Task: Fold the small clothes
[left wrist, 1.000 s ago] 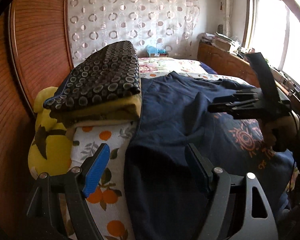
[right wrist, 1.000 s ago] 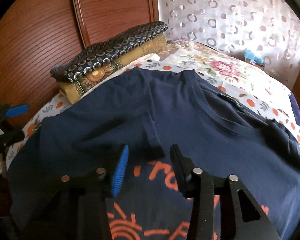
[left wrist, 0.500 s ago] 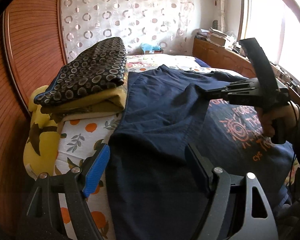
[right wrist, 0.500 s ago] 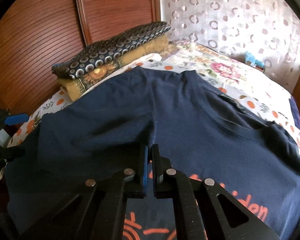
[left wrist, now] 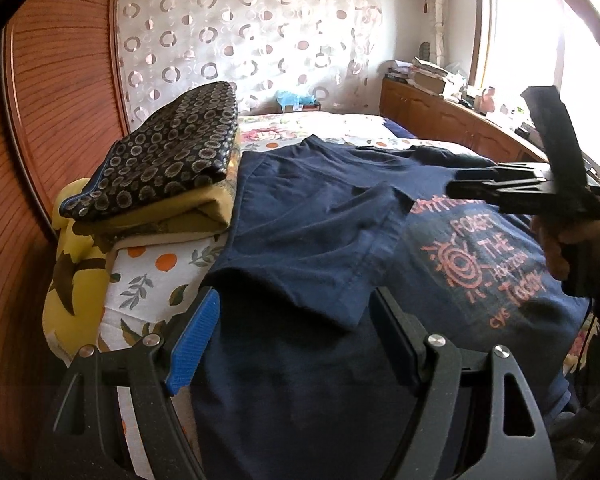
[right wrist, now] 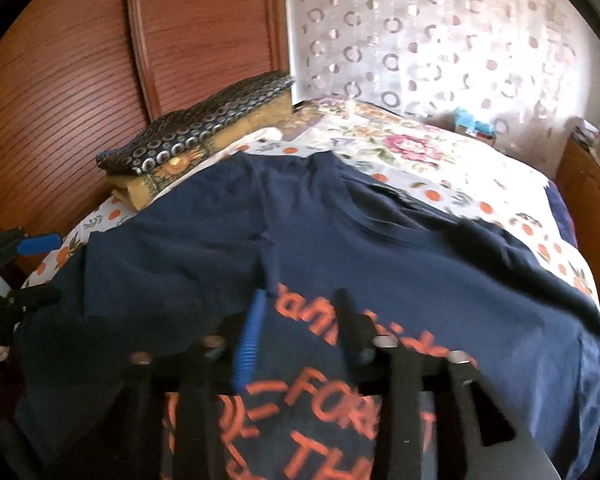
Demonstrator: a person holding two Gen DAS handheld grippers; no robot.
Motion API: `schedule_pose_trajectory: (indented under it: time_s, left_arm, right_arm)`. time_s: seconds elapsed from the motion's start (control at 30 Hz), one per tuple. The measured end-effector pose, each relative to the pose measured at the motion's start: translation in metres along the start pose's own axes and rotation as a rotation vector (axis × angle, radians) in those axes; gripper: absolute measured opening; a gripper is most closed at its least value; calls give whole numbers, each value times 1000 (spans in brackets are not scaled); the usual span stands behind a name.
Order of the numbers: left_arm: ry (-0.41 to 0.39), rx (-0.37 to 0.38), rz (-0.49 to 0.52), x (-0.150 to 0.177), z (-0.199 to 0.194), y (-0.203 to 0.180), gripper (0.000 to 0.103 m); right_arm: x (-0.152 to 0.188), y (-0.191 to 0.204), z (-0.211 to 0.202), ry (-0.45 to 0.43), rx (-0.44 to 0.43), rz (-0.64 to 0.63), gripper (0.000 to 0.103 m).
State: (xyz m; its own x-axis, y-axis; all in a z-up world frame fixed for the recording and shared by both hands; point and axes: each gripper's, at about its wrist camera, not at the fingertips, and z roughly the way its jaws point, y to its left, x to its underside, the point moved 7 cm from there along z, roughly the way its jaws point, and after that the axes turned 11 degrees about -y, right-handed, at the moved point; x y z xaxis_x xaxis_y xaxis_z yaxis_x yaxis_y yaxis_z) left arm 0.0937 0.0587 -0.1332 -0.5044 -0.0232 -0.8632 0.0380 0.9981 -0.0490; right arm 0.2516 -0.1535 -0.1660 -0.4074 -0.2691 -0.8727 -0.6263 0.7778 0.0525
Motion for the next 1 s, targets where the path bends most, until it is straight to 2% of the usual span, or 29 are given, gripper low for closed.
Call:
schedule_pose_trajectory:
  time_s: [0.33,0.57,0.77,0.9,1.0]
  left_arm:
    - [-53,28,-2,-15,-6,-25,78]
    - [-76,46,1,-22,-9,-41,78]
    - [-101,64,7,-27,-14,-54,78]
    - [-105,81,10,-27,-15,-63,78]
    - [-104,86,11,-27,-14,-66,78]
  right_arm:
    - [33,-63,-82,-71,183,108,53]
    - [71,-100,-130,-60,334,142,53]
    - [98,-132,-157,-46,424,220,53]
    - [104,-151,-164,-38,475,268,53]
    - [105,-166,-165,-32,476,309,53]
